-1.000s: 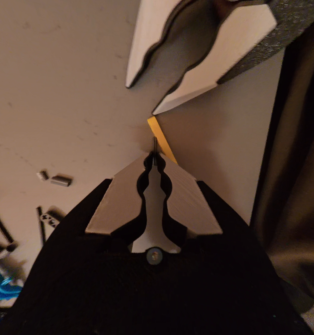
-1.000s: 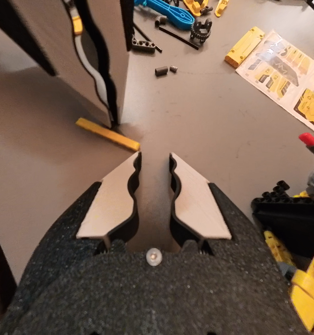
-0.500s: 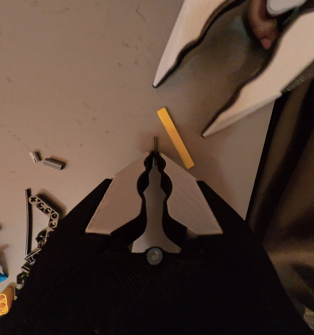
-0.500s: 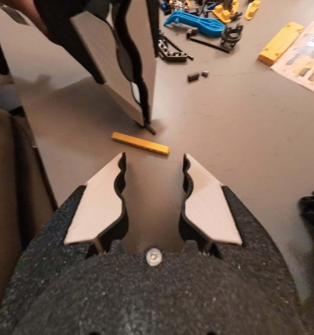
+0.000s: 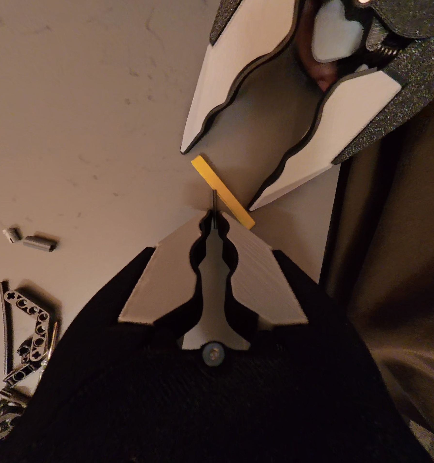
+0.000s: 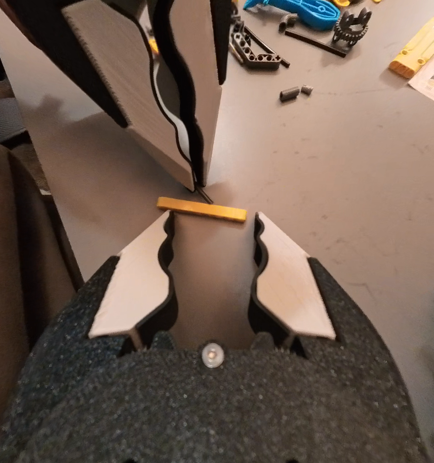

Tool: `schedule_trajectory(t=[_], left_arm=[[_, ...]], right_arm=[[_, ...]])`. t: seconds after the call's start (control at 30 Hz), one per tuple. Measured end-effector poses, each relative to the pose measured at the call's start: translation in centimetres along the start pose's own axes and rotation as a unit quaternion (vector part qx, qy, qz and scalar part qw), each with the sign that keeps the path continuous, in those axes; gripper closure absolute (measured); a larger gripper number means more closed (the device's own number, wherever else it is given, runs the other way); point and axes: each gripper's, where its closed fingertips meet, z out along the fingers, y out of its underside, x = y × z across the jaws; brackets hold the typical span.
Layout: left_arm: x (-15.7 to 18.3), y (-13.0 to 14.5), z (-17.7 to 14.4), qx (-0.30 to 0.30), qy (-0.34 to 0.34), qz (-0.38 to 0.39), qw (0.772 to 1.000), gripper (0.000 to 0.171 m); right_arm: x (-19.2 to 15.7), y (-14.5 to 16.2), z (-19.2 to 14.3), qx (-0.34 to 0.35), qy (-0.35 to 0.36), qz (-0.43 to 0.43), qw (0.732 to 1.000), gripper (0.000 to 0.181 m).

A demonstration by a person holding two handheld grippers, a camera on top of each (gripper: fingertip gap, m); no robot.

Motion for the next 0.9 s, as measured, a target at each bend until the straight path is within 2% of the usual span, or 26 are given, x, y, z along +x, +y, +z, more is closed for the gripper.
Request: schedule_trajectory(t=[0.17,0.3,0.43,0.63,0.8,0.9], left_arm=[[0.8,-0.1,0.1,0.007,0.028,-0.009,1.000,0.170],[0.7,0.4,-0.1,0.008,0.013,-0.016,1.000,0.170],[0.8,1.0,-0.7,0.015,0.007,-0.034,0.999,0.170],[2.1,1.2,-0.2,0.010,0.018,-0.030,0.999,0.170],[3.3,0.0,0.3,0.021,0.035,-0.018,0.999,0.170],[2.9,0.1,0.4,0.019,0.025,-0.021,0.999,0.170]], right_arm=[[0.1,-0.2,-0.2,0.010,-0.038,0.027,0.999,0.119],[0.5,-0.2,-0.5,0.014,-0.042,0.037,0.998,0.120],[1.1,0.6,-1.2,0.011,-0.020,0.032,0.999,0.123],[3.4,1.2,-1.4,-0.002,0.057,-0.009,0.998,0.135],[3.9,0.6,-1.1,0.002,0.062,-0.023,0.998,0.137],[3.6,0.2,-1.5,0.022,0.039,-0.019,0.999,0.133]])
